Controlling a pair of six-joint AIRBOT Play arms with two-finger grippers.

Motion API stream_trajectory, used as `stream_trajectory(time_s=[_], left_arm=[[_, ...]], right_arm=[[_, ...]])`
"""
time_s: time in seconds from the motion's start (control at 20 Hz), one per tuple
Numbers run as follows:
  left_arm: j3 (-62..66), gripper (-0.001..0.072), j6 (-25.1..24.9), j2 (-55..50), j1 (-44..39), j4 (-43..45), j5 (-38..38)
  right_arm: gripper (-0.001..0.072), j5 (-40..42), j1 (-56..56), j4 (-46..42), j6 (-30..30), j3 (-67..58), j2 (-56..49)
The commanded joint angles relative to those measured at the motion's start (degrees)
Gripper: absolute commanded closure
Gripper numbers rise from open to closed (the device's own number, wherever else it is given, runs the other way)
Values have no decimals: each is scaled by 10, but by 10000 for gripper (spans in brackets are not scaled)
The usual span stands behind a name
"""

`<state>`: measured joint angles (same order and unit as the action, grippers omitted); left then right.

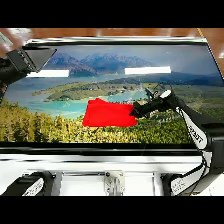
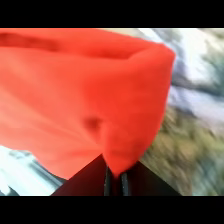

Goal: Fold the shirts.

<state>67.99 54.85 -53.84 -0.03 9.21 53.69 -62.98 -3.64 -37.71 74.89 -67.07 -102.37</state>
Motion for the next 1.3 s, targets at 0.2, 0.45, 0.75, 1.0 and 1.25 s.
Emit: stream_trajectory(time_s=[0.2,0.45,0.75,1.0,1.25], left_arm=[[0,666,14,-1,-12,3,-7],[0,666,14,-5,-13,4,-7],[0,666,14,-5,-35,4,-5],[0,666,14,-5,-54,14,-7],[0,666,14,-5,-55,25,-7]], right_arm=[[655,-21,173,60,-36,-119,17],[654,-87,386,24,-11,-147,59],[656,-215,587,-256,69,-145,90],[656,-193,717,-373,103,-23,190],[656,-123,771,-338,105,189,283]])
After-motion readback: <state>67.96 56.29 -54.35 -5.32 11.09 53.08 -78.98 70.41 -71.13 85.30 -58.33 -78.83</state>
